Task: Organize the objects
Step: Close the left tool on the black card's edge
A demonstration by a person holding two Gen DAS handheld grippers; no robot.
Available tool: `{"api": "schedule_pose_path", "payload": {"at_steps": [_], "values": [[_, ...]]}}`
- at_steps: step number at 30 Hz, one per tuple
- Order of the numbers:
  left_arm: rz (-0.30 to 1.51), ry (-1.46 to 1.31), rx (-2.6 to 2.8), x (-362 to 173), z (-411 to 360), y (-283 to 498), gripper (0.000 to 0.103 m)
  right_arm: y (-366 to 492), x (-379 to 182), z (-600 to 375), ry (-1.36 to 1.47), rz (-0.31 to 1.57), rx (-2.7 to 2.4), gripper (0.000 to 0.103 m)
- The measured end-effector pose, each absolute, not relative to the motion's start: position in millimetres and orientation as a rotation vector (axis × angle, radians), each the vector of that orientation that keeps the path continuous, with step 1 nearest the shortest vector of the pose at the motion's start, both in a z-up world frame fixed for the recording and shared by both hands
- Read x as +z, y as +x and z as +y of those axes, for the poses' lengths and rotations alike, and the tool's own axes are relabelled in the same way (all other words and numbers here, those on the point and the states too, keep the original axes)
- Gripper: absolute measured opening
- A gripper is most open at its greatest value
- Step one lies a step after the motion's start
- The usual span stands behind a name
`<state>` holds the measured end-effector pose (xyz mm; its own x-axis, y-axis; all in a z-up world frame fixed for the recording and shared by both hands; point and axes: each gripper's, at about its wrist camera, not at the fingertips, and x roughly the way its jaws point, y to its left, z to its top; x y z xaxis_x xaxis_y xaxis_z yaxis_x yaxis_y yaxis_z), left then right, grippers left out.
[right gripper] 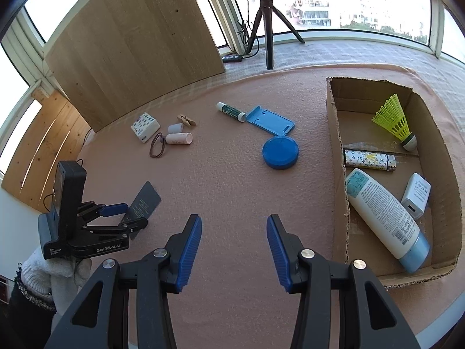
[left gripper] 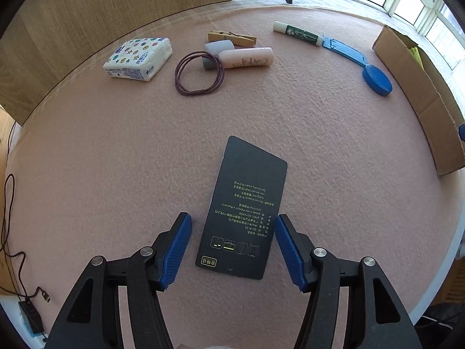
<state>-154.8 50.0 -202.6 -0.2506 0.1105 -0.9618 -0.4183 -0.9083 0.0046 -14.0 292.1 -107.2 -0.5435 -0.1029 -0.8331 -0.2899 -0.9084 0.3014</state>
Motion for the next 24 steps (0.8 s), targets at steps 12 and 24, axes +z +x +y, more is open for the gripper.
{"api": "schedule_pose_path", "payload": {"at_steps": [12,24], "values": [[0.379,-1.675,2.179,-199.1,54.6,-152.8,0.074,-1.1,-113.3,312.0,-1.430,0.666,2.545,0.043],[0.394,-1.687,2.155,-200.8,58.3,-147.9,0.055,0.3,-111.5,314.0,-1.423,0.676,2.549,0.043]]}}
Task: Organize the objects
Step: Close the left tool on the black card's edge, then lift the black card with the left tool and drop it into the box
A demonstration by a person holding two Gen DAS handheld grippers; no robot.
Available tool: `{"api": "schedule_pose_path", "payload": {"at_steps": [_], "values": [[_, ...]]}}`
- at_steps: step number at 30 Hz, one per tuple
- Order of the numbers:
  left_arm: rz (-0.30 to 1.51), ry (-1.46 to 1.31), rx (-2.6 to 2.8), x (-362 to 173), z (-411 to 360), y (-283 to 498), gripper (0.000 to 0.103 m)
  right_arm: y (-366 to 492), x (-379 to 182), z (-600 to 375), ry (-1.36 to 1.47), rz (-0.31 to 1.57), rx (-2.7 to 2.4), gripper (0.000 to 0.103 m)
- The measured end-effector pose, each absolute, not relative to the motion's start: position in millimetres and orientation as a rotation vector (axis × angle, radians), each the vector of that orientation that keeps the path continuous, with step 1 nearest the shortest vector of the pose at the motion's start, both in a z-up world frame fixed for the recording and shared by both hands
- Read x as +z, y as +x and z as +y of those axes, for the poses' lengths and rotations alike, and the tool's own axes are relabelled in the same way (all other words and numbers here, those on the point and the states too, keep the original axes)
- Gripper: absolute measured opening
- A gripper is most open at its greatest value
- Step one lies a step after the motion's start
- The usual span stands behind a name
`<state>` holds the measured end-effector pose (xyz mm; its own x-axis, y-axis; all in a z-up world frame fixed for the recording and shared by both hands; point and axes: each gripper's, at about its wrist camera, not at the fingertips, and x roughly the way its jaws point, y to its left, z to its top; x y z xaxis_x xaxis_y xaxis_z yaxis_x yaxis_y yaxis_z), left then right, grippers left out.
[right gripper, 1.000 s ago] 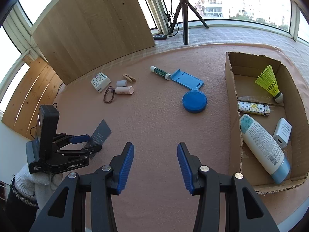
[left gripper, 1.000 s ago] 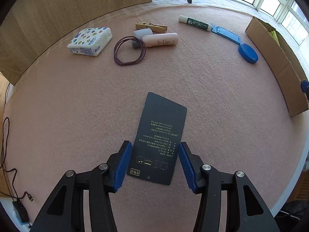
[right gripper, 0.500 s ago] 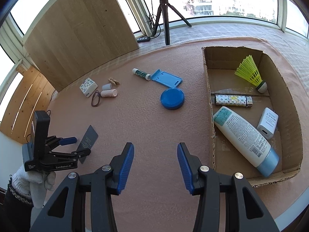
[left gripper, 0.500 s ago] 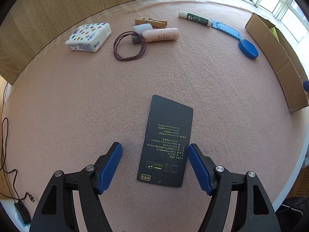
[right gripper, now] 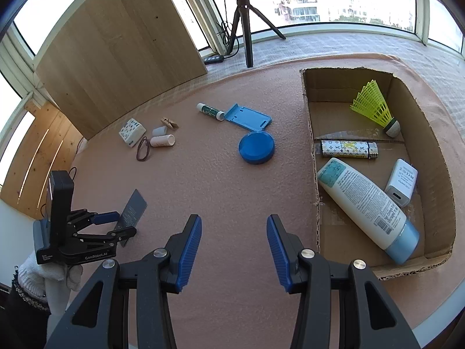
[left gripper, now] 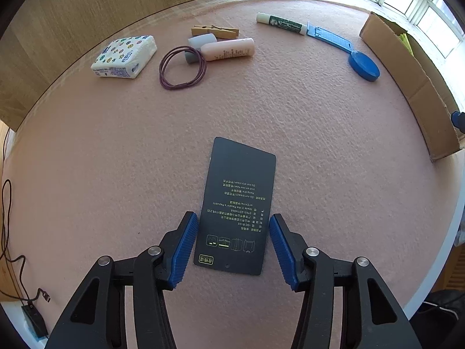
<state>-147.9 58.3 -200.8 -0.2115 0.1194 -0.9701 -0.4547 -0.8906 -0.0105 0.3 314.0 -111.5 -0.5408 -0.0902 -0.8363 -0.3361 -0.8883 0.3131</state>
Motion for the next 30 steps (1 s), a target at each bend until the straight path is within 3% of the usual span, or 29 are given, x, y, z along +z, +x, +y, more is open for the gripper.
{"api": "schedule_pose_path", "payload": {"at_steps": [16,30], "values": [[0.323,-1.629,2.207,-170.9,69.3,-147.5,0.054,12.9,-110.9,329.5,-1.393,0.683,2.531,0.043],[0.348,-1.427,2.147,-121.9,177.0,-153.8,0.054,42.4,-104.5,362.6,-1.334,0.680,2.485,0.043]]}}
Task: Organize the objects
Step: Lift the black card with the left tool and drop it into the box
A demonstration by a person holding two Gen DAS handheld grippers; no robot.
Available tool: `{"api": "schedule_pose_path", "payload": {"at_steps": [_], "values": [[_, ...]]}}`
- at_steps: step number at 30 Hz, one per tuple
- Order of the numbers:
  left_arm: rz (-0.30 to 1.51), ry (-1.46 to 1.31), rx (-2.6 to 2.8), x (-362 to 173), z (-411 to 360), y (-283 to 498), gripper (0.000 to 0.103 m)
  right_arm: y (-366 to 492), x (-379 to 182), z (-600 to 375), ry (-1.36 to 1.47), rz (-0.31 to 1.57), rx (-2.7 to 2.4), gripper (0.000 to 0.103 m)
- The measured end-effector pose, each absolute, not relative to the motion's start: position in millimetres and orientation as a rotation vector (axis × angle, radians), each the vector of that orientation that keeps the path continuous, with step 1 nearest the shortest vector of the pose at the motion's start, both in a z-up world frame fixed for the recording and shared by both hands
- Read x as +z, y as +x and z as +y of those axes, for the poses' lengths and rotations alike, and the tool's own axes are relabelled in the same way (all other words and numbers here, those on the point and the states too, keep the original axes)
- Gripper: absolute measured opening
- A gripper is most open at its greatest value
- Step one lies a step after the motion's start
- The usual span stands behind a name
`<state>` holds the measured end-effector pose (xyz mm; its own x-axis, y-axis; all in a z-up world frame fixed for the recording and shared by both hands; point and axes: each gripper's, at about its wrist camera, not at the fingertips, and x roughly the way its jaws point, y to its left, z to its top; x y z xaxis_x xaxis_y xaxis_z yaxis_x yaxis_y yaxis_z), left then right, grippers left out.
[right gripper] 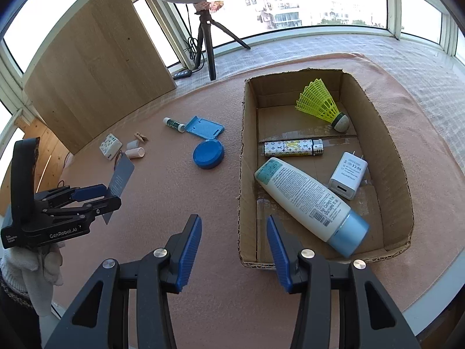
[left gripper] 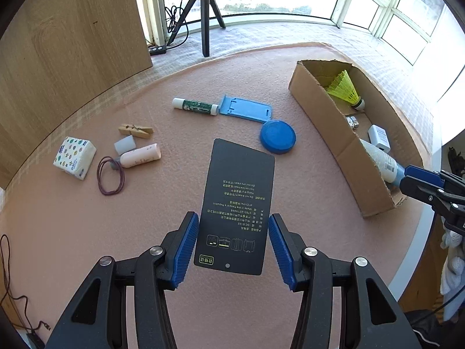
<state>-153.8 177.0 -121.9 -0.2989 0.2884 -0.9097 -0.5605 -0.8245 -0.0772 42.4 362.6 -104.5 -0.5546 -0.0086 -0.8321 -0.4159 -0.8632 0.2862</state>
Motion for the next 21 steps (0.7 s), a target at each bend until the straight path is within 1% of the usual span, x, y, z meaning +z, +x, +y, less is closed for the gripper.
{"api": "schedule_pose_path", "payload": {"at_steps": [9,16,21], "values": [[0.396,-1.322,2.065,-105.1,272.1,-157.6,0.054,68.2,-102.3,394.4,-1.292,0.692,2.432,0.043],[0.417,-1.283,2.009,-105.6,336.7,-157.9,0.054,79.7,-105.2,414.6,-1.279,0.709,2.399,0.043],[0.428,-1.282,1.982,-111.3,369.4,-158.3,0.054,86.8,-106.9,425.1,-1.269,0.719,2.384,0.043]]}}
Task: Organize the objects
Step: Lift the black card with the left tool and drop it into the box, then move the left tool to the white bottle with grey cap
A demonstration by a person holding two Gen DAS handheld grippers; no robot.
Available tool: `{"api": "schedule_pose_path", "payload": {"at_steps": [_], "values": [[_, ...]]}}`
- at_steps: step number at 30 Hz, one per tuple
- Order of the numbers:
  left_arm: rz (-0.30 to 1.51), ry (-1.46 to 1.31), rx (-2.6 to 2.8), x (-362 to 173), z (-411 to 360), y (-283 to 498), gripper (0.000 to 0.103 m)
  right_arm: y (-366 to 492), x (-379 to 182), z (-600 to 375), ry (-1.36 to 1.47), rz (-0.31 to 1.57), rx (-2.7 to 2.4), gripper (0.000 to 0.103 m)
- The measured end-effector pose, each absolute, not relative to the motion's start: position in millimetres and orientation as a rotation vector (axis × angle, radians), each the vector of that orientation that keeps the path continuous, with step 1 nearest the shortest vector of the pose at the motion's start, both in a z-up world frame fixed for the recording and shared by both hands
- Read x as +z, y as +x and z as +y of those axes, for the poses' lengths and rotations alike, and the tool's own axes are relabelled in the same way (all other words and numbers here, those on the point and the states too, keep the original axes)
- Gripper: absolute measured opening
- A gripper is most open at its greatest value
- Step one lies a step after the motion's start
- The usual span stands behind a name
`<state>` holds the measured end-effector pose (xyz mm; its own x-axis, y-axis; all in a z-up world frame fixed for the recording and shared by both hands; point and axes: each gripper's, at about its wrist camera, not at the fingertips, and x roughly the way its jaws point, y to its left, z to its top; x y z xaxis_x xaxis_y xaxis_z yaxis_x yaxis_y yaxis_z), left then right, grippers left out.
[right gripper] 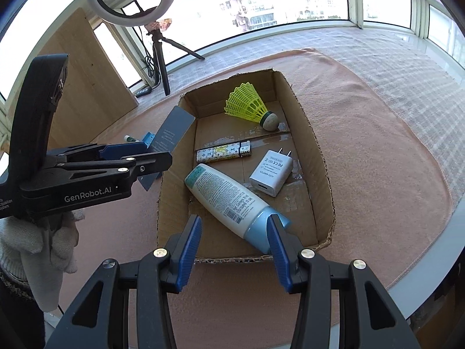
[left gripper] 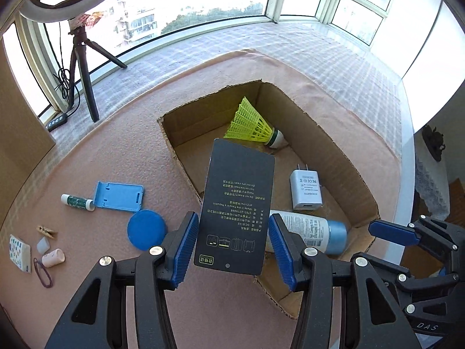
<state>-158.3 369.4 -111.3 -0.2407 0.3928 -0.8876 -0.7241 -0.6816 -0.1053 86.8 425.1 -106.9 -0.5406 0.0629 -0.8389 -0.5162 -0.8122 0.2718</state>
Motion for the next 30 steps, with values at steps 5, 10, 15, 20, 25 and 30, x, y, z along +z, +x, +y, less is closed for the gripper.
{"api": "schedule_pose_path", "payload": {"at_steps": [5,10,15,20,25,30], "values": [[0.422,-1.281,1.967,-113.9,391.7,-158.0,0.054,93.1,-109.2,436.0,-1.264,0.733,2.369,0.043],[0.410,-1.290,1.938,-114.2,403.4,-157.4,0.055,96.3,-111.2,441.1,-1.268,0.735,2.363,0.043],[0.384,-1.291,1.960,-110.8,401.3,-159.2,0.067,95.3,-111.8,440.1,-1.282,0.731,2.377,0.044],[0.355,-1.285,1.995,-104.0,386.6,-160.8,0.067,88.6,-111.0,429.7,-1.315,0.665,2.401,0.047],[0.343,-1.283,2.050,-96.3,359.7,-165.7,0.067,78.7,-113.3,419.4,-1.372,0.589,2.418,0.047],[0.330,-1.302,2.136,-91.8,313.8,-180.3,0.067,67.2,-124.0,409.8,-1.508,0.554,2.437,0.047]]}}
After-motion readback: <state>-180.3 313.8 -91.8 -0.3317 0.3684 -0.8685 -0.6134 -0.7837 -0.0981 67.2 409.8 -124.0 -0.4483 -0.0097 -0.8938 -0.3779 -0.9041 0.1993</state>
